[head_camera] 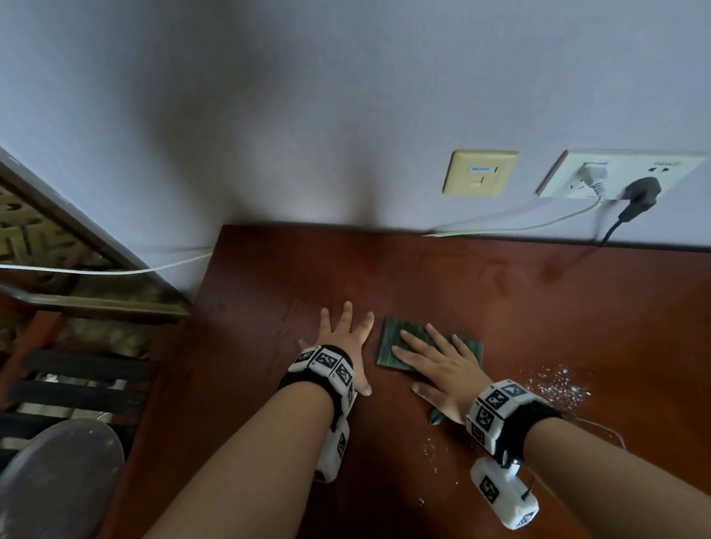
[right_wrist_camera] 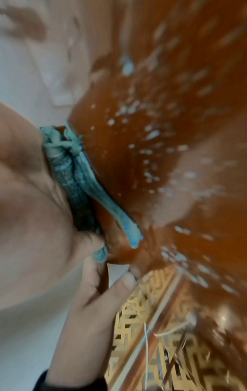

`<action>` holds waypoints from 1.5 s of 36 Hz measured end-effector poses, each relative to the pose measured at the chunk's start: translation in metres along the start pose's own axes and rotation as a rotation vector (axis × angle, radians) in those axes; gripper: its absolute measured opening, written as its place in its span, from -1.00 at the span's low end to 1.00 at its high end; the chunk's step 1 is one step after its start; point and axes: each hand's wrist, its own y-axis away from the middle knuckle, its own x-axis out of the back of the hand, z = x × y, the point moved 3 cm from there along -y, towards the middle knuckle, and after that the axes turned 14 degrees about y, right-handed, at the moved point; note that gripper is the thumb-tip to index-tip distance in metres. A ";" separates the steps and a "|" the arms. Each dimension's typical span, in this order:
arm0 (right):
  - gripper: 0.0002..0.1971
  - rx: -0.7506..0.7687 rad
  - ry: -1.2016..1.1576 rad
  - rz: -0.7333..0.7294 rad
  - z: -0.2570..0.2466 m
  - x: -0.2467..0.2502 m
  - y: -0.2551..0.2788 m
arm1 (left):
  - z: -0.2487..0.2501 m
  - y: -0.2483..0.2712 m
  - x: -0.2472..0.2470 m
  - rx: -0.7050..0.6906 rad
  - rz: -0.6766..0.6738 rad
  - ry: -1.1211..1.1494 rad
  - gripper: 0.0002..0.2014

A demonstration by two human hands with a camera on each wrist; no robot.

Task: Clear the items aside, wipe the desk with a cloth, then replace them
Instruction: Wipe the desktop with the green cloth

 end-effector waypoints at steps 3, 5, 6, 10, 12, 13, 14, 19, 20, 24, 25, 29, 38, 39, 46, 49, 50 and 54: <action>-0.41 0.052 -0.040 0.002 -0.010 -0.006 0.018 | 0.000 0.004 -0.006 -0.023 -0.004 -0.013 0.20; -0.39 0.080 -0.075 0.002 -0.015 -0.010 0.029 | -0.004 0.006 -0.009 -0.040 -0.029 -0.044 0.22; -0.35 0.098 -0.094 -0.005 -0.016 -0.010 0.034 | -0.006 0.007 -0.010 -0.050 -0.045 -0.064 0.25; -0.22 0.173 -0.163 -0.078 -0.015 0.005 0.039 | -0.014 0.010 -0.017 -0.074 -0.076 -0.106 0.34; -0.28 0.148 -0.235 -0.129 -0.011 0.014 0.037 | -0.016 0.013 -0.022 -0.079 -0.068 -0.123 0.39; -0.35 0.087 -0.332 -0.134 -0.008 0.017 0.036 | -0.016 0.014 -0.025 -0.080 -0.057 -0.129 0.41; -0.42 -0.003 -0.465 -0.128 -0.003 0.022 0.035 | -0.016 0.014 -0.027 -0.081 -0.048 -0.133 0.43; -0.51 -0.275 -0.884 0.015 0.031 0.046 0.021 | -0.019 0.008 -0.029 -0.087 -0.036 -0.117 0.47; -0.50 -0.291 -0.878 0.080 0.038 0.051 0.014 | -0.020 0.007 -0.029 -0.087 -0.035 -0.112 0.48; -0.49 -0.368 -0.762 0.323 0.065 0.059 -0.013 | -0.021 0.006 -0.030 -0.082 -0.026 -0.108 0.48; -0.47 -0.396 -0.711 0.360 0.071 0.058 -0.020 | -0.021 0.006 -0.030 -0.080 -0.027 -0.102 0.48; -0.41 -0.448 -0.394 0.174 0.078 0.039 -0.051 | -0.022 0.004 -0.031 -0.078 -0.026 -0.094 0.48; -0.27 -0.223 0.001 -0.021 0.033 0.020 -0.053 | -0.019 0.003 -0.031 -0.075 -0.017 -0.092 0.50; -0.27 -0.195 0.019 -0.019 0.028 0.019 -0.049 | -0.018 0.004 -0.030 -0.076 -0.016 -0.094 0.50; -0.27 -0.024 0.097 -0.030 -0.006 0.004 -0.014 | -0.017 0.012 -0.028 -0.087 -0.007 -0.119 0.43; -0.30 0.040 0.096 -0.029 -0.019 -0.005 0.003 | -0.018 0.014 -0.029 -0.083 0.012 -0.117 0.45; -0.31 0.057 0.087 -0.034 -0.024 -0.008 0.009 | -0.018 0.015 -0.030 -0.083 0.017 -0.109 0.44; -0.36 0.117 0.038 -0.032 -0.040 -0.017 0.033 | -0.020 0.023 -0.038 -0.089 0.040 -0.081 0.33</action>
